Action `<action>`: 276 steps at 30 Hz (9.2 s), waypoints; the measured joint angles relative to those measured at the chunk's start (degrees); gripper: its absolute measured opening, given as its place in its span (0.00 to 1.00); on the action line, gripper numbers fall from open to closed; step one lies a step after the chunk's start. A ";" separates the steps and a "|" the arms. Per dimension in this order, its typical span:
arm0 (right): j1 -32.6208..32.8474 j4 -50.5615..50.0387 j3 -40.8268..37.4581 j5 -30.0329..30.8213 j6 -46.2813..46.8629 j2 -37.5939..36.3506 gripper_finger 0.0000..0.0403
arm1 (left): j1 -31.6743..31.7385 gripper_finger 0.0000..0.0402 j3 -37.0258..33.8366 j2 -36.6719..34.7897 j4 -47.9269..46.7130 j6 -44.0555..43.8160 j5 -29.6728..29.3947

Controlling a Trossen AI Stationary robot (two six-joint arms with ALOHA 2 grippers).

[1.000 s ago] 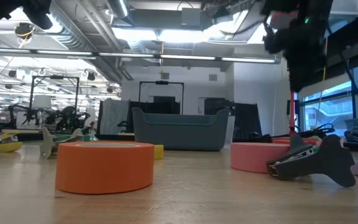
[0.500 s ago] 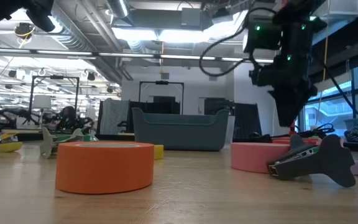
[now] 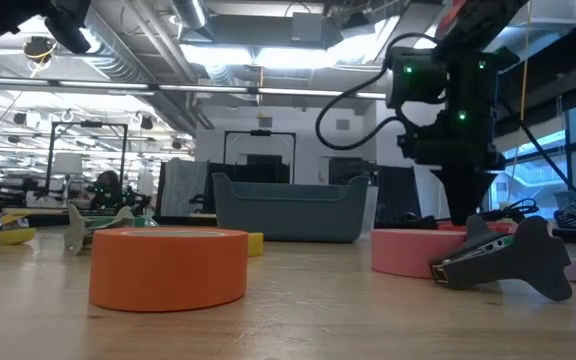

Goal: Pick and place Stapler, Stapler remover, tape
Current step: Put the top orange tape into the blue bin, then put the pink staple remover into the white bin

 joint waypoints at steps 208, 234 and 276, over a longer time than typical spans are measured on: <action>18.05 2.50 -19.06 7.95 69.33 -12.55 0.29 | 0.00 0.74 0.02 0.02 -8.03 -1.44 -11.93; 10.23 -10.35 6.70 14.75 38.71 -12.61 0.21 | 0.00 0.74 0.00 0.02 -8.35 -1.38 -11.93; -28.98 -10.43 61.64 -13.88 -26.76 43.14 0.21 | 0.02 0.74 0.00 0.01 -9.68 1.18 -14.01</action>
